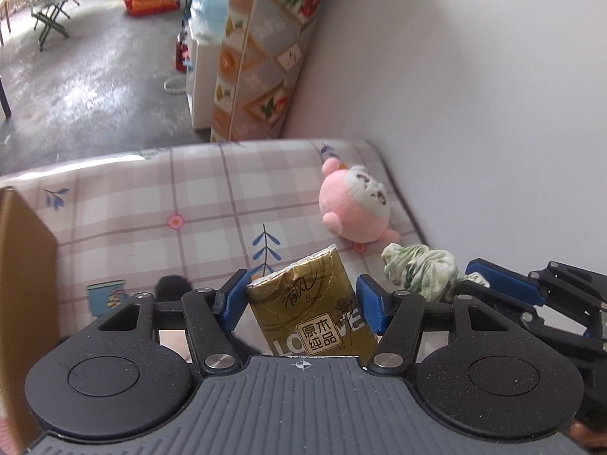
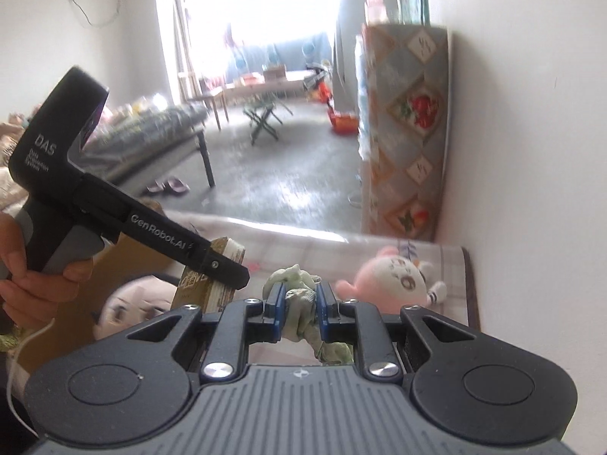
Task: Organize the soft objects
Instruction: 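Carry the tissue pack in the left tool while the right tool carries the scrunchie over the box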
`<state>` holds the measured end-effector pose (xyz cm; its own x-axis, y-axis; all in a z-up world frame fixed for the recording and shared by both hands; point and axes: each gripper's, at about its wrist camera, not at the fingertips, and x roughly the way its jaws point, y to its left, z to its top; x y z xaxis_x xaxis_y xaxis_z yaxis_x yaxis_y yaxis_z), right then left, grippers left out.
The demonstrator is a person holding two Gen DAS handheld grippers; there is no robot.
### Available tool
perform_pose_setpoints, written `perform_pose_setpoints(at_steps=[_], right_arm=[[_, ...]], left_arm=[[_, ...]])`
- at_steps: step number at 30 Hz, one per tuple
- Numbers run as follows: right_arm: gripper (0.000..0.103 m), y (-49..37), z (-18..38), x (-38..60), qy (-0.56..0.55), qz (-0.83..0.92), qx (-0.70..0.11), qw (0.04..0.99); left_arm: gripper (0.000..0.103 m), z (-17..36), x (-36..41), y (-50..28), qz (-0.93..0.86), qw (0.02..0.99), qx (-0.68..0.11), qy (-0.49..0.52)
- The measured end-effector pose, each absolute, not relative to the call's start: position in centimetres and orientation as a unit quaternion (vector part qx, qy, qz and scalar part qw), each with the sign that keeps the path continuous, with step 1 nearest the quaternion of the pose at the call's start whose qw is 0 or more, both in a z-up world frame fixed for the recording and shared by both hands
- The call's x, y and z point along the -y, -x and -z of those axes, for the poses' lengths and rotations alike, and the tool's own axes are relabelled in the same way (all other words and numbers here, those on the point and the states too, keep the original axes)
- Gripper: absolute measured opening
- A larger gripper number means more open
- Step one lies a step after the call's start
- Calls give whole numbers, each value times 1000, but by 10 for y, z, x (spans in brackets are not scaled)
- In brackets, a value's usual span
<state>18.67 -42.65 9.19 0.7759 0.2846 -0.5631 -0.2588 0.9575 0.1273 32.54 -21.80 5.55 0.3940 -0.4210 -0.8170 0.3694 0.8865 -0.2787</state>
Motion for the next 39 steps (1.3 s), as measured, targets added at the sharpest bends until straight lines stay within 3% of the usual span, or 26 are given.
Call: perform_pose_setpoints(at_steps=[12,21,29,39], right_arm=[[19,-117,-161,345,7,-249,-230,941],[19,-111,-187,226,38,-364,-213,906],[19,-146,-169,117,39,-447,-253,857],[19,-181,-101,35,68,-473,-354,804]], left_arm=[[60,-127,118,-239,230,875,-423,59],[60,-144,8,-191,176,901,-380,110],[60,-132,-82,-169,120,911,-366,149],[60,-58,-153,-185,82,882,-439,148]])
